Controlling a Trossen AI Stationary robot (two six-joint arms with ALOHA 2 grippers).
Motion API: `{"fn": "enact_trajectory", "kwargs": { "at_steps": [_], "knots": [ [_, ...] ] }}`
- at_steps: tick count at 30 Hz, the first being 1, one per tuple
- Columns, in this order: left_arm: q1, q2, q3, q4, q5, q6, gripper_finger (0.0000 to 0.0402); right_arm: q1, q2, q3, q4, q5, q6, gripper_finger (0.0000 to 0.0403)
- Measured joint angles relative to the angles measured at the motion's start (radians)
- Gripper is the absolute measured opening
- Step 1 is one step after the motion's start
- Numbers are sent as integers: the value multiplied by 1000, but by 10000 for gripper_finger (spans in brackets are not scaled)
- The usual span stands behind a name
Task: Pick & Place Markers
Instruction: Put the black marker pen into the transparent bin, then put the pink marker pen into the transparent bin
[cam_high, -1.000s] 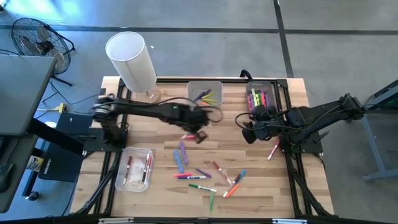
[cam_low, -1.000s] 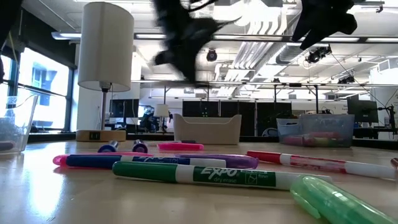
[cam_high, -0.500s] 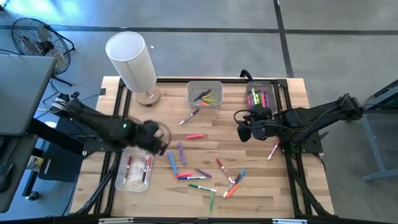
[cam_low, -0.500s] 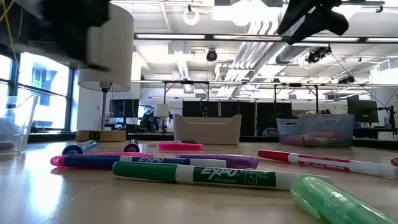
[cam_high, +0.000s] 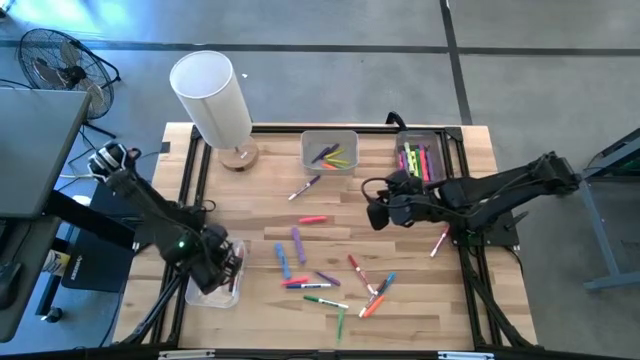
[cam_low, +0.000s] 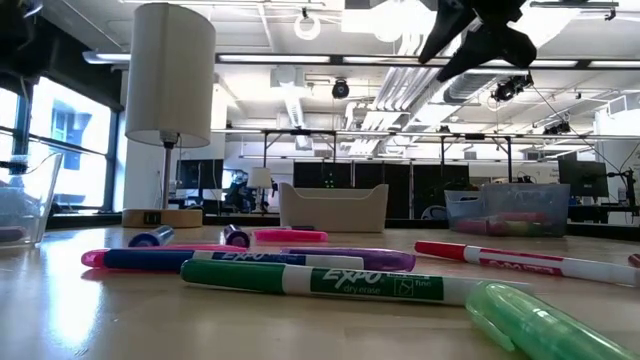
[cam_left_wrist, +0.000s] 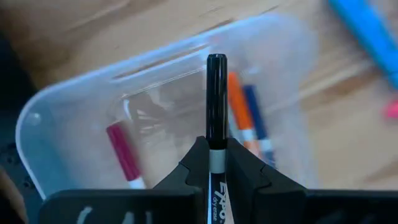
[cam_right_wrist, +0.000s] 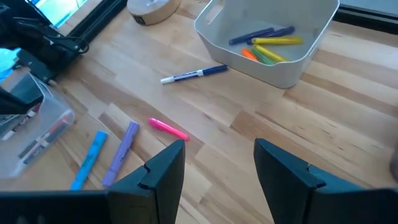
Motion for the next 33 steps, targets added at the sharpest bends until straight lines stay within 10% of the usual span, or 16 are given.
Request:
{"fn": "enact_trajectory", "kwargs": {
  "at_steps": [20, 33],
  "knots": [
    [-74, -4, -91, 140, 6, -67, 119, 0, 5, 0, 7, -1, 6, 181],
    [-72, -42, 240, -362, -259, -52, 121, -3, 13, 0, -20, -90, -98, 181]
  ]
}}
